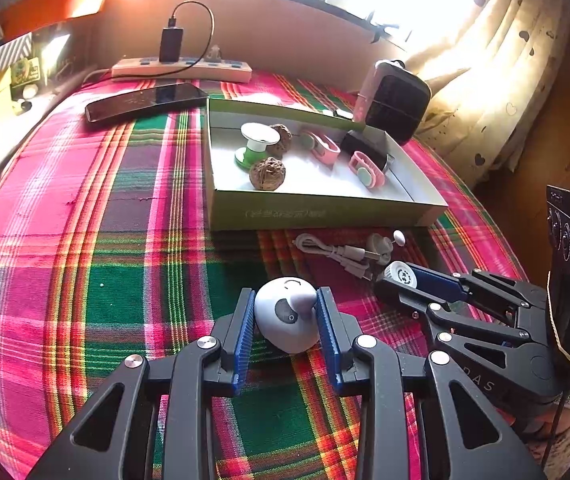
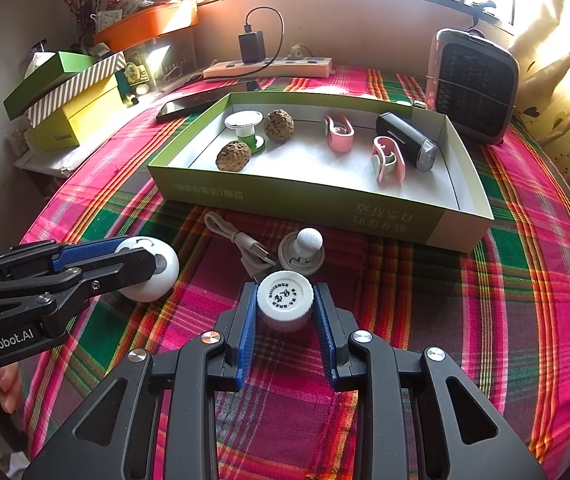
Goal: Organize objects
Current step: 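Lift the white toy and white container toward the box lid with both tools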
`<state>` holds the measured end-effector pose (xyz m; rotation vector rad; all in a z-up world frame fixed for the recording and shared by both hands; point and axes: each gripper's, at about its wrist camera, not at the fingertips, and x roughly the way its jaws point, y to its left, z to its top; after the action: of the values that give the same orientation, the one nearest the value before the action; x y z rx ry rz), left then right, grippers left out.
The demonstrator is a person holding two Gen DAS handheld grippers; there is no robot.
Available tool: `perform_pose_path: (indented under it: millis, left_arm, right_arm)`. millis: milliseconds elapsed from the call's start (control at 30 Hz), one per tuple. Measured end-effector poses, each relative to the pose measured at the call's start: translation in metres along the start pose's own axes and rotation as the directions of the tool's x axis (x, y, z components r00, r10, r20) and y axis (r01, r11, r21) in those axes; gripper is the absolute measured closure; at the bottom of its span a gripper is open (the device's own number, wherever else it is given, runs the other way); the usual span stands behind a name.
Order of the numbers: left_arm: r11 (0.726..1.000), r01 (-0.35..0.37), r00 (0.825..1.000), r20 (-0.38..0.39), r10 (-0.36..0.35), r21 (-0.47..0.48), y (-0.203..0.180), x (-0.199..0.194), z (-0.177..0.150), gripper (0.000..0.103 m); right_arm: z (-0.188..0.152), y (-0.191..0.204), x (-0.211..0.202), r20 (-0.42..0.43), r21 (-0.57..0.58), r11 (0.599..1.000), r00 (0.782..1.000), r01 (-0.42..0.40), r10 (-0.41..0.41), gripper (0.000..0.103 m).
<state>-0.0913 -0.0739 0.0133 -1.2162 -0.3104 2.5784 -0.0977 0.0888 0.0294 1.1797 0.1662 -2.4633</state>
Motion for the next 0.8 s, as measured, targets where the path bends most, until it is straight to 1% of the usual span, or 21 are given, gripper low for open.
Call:
perform_pose_path:
  millis: [233,333,567,800]
  left_arm:
    - [1.0,0.0,1.0,0.01,0.0,0.012,-0.002,-0.006,0.003,0.074]
    - [1.0,0.014,1.0,0.013,-0.014,0.005,-0.003,-0.008,0.005,0.074]
    - [0.999,0.024,0.999,0.022,-0.024,0.023,-0.01,-0.011,0.011,0.074]
    - [0.999,0.014,0.999,0.04,-0.016,0.043,-0.016,-0.014,0.019,0.074]
  right_arm:
    - [0.002,-0.003,-0.005,0.016,0.007,1.0,1.0,-0.008,0.008,0.074]
    - [0.002,-0.004,-0.008,0.023,0.008,1.0,1.0,-0.009,0.009,0.074]
    - [0.005,-0.01,-0.014,0.043,0.019,1.0,0.999,-0.012,0.011,0.074]
    - [0.01,-0.016,-0.022,0.067,0.026,1.0,0.998,-0.009,0.007,0.074]
